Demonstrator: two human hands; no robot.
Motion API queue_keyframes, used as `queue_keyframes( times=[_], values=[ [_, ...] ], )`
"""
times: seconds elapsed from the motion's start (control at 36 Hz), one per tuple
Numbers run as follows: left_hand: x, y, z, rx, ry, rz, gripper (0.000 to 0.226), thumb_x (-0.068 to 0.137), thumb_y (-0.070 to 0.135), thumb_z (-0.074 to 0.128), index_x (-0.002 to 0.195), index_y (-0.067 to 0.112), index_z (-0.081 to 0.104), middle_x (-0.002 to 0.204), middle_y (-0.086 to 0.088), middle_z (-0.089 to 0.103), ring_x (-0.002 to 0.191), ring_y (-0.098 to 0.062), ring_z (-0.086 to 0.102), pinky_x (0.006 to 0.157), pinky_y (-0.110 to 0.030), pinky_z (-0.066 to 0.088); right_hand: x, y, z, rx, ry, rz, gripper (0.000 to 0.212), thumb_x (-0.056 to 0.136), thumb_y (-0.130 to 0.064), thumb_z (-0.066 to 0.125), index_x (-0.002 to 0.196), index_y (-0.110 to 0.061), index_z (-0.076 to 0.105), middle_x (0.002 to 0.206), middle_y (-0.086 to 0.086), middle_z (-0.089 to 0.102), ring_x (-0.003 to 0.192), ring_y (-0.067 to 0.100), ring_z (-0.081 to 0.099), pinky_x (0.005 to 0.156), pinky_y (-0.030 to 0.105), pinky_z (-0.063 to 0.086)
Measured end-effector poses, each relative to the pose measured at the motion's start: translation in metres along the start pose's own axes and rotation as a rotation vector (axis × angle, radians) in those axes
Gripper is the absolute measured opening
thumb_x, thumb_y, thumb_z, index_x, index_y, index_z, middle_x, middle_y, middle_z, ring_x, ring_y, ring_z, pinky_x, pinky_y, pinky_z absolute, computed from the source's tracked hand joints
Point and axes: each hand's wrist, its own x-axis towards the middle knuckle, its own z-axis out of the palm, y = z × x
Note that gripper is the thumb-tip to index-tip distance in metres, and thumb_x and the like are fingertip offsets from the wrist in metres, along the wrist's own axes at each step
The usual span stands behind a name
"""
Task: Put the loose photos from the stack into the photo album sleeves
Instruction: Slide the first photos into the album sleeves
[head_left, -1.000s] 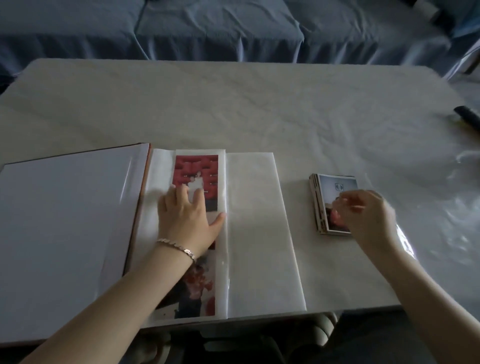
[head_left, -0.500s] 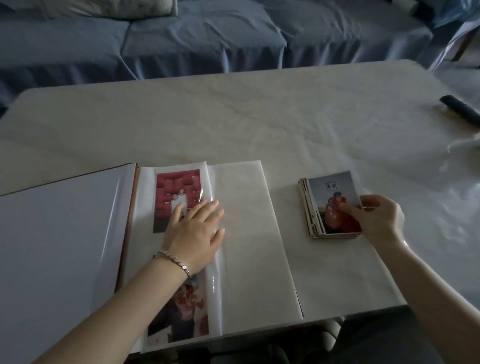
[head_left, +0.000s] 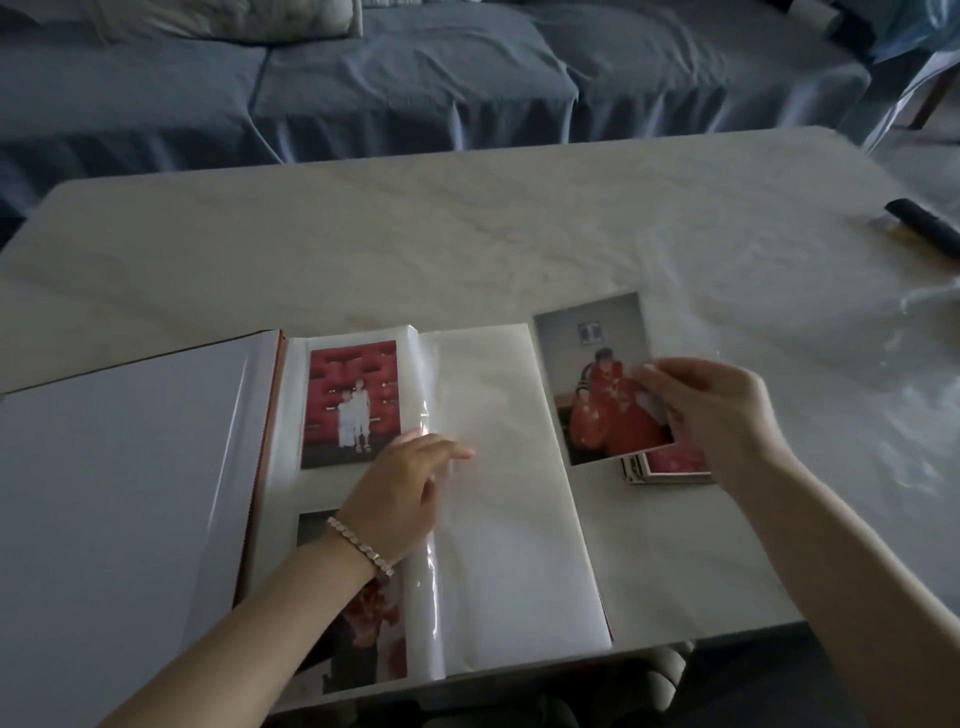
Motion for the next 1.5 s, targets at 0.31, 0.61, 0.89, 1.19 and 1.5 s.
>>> queue_keyframes(
  times=[0.31,0.61,0.89,1.19,1.5],
  values=[
    [0.015,0.001,-0.011,-0.535,-0.019,-0.610,0.060,0.070,0.074,0.048,0.065,0.014,0.050,0.060,0.004,0.049,0.052,-0.008,0.046,0.053,-0.013,0.039,-0.036,0.029,0.094,-0.128,-0.259,-0.025,0.016,0.077,-0.013,0.075,0.072,-0.027,0.069,0.063,-0.010,0.070,0.057,0.005,0.066,0.052,0.019,0.051],
    [0.037,-0.012,-0.022,-0.517,0.506,-0.812,0.024,0.091,0.024,0.059,0.093,0.001,0.062,0.092,-0.014,0.067,0.082,-0.026,0.061,0.071,-0.031,0.049,-0.043,0.071,0.073,-0.912,-0.354,-0.490,0.045,0.092,-0.028,0.056,0.134,-0.011,0.050,0.145,0.002,0.041,0.138,0.016,0.030,0.109,0.018,0.012],
    [0.052,-0.010,-0.023,-0.230,0.592,-0.727,0.023,0.094,0.018,0.050,0.080,0.000,0.047,0.095,-0.024,0.063,0.077,-0.033,0.053,0.053,-0.024,0.022,-0.046,0.084,0.069,-0.882,-0.332,-0.529,0.042,0.092,-0.024,0.056,0.132,-0.010,0.051,0.147,0.001,0.038,0.140,0.012,0.023,0.110,0.022,0.015],
    [0.049,-0.007,-0.028,-0.068,0.574,-0.560,0.020,0.097,0.020,0.045,0.086,0.004,0.047,0.095,-0.024,0.064,0.082,-0.039,0.059,0.055,-0.025,0.024,-0.045,0.087,0.071,-0.864,-0.307,-0.548,0.040,0.091,-0.021,0.059,0.129,-0.008,0.055,0.145,0.003,0.041,0.139,0.014,0.027,0.109,0.023,0.019],
    [0.063,-0.013,-0.015,-0.136,0.198,-0.818,0.038,0.089,0.024,0.061,0.115,0.002,0.044,0.115,-0.015,0.060,0.098,-0.032,0.060,0.068,-0.031,0.043,-0.045,0.087,0.071,-0.855,-0.297,-0.561,0.041,0.091,-0.022,0.057,0.130,-0.009,0.054,0.146,0.001,0.039,0.139,0.011,0.025,0.109,0.019,0.015]
  ],
)
